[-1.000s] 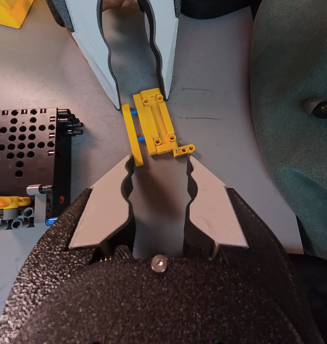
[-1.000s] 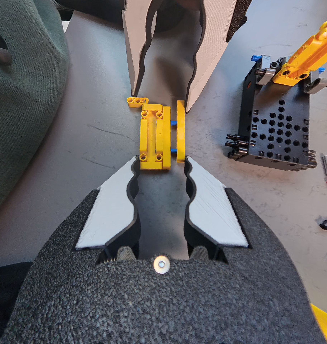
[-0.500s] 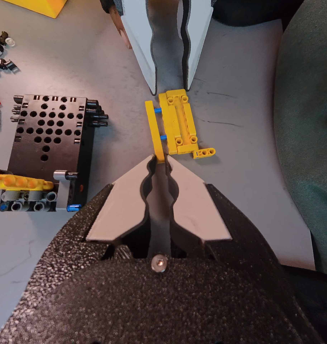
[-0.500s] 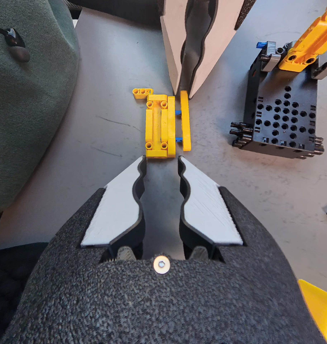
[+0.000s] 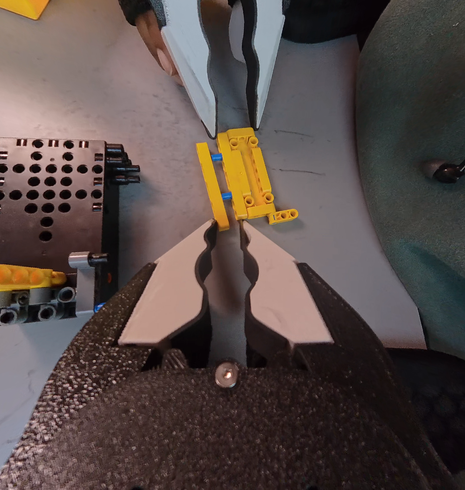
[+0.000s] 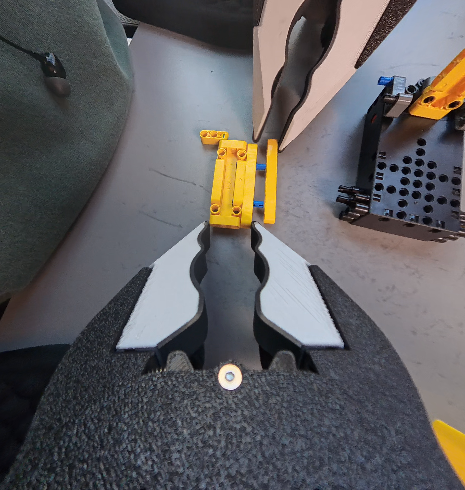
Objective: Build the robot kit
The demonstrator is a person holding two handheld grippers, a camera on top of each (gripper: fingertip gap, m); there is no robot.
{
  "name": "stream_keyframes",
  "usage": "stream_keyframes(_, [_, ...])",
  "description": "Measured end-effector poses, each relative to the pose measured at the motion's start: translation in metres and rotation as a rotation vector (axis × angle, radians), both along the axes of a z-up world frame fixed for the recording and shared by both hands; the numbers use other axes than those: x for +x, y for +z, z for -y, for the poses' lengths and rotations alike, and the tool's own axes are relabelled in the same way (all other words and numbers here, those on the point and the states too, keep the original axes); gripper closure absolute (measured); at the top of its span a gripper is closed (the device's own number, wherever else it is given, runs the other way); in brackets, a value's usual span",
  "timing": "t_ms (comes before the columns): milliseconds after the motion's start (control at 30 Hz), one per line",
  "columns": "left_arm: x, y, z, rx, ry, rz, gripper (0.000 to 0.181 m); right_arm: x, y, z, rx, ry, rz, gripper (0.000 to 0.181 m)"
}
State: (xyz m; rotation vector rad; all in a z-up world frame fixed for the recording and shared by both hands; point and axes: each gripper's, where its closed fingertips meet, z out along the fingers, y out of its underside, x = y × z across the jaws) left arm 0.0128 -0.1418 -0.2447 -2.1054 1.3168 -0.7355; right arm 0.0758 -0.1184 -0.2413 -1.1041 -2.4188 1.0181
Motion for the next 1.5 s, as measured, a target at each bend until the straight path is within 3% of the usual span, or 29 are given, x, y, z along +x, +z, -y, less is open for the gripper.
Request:
stream_keyframes(333, [0.001,0.003,0.006,-0.081,-0.05,0.051,0.151,-0.005,-0.004,-0.005,0.023,-0.032,0.027,0.15])
stream_keyframes(433, [-0.002,0.005,0.002,-0.076,-0.031,0.061,0.142,-0.004,-0.004,-0.008,0.029,-0.04,0.036,0.142])
stream_keyframes(600, [-0.001,0.006,0.001,-0.072,-0.035,0.053,0.139,-0.014,0.011,-0.022,-0.013,-0.081,-0.017,0.143])
stream_keyframes(833, [-0.007,0.006,-0.004,-0.045,-0.013,0.037,0.15,-0.035,-0.002,-0.031,0.1,-0.062,0.007,0.155])
stream_keyframes(967, [-0.009,0.003,-0.007,-0.042,-0.003,0.022,0.16,-0.034,-0.003,-0.033,0.102,-0.033,0.035,0.175])
stream_keyframes(1500, [-0.006,0.004,-0.008,-0.047,-0.035,0.029,0.174,-0.021,-0.003,-0.026,0.061,0.014,0.088,0.175])
